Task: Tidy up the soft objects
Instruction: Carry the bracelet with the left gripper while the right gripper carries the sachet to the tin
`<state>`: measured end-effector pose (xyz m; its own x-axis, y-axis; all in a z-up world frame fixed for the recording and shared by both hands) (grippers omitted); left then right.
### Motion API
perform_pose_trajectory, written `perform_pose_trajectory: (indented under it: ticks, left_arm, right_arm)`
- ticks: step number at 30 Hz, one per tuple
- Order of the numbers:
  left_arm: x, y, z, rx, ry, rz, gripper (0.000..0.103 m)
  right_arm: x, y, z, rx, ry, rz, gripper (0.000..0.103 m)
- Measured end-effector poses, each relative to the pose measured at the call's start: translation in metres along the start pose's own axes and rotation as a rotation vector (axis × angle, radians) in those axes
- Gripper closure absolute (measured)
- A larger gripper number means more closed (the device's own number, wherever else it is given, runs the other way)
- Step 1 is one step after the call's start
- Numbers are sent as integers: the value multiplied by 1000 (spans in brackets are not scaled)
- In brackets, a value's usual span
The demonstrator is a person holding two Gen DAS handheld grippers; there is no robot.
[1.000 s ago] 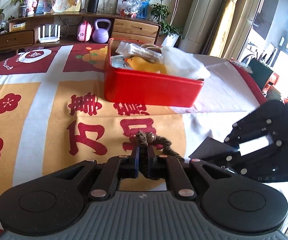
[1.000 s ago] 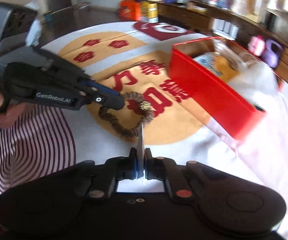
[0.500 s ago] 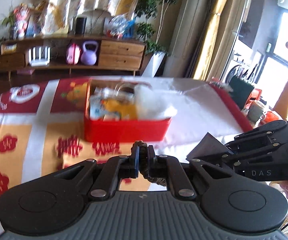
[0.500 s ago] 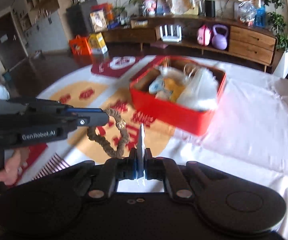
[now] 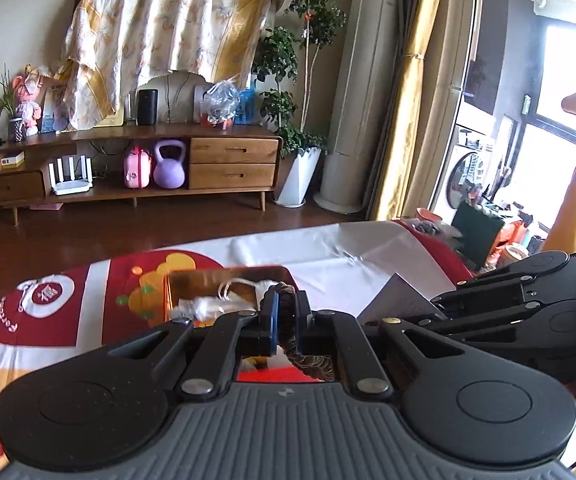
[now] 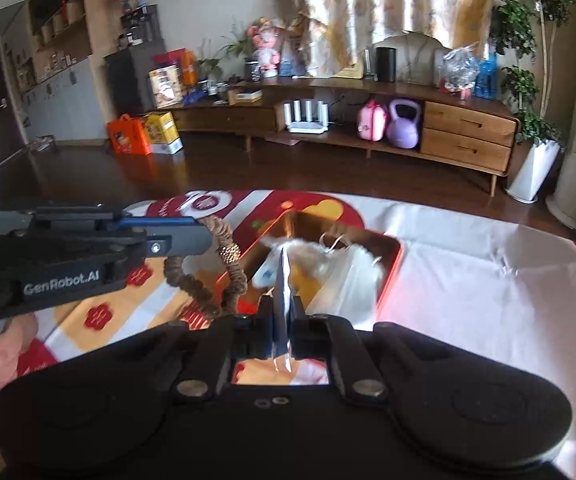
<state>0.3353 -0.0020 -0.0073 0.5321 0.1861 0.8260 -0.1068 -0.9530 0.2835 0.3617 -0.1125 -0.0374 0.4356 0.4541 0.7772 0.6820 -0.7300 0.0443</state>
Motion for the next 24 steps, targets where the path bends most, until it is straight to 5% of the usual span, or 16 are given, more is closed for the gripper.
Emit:
perform_pose_trajectory:
  ticks: [9,24]
  left_arm:
    - [9,-24,62,57,-56,-35,95]
    - [-31,-67,140,80,-150,-122,95]
  right_arm:
    - [-1,26,58,-31,-52,64,95]
    - [-27,40,119,8,-111,114,91]
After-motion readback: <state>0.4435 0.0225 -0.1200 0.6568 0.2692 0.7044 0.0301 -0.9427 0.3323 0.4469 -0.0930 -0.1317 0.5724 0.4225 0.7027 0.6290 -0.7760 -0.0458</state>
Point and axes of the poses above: each gripper's, at about its wrist camera, not at the fingertips, and z roughly the way its jaws point, y to its right, x to its top, the point moved 7 cm from there along z, roughly the way its jaws point, and after that the axes turned 10 degrees about -z, right-handed, at the moved point
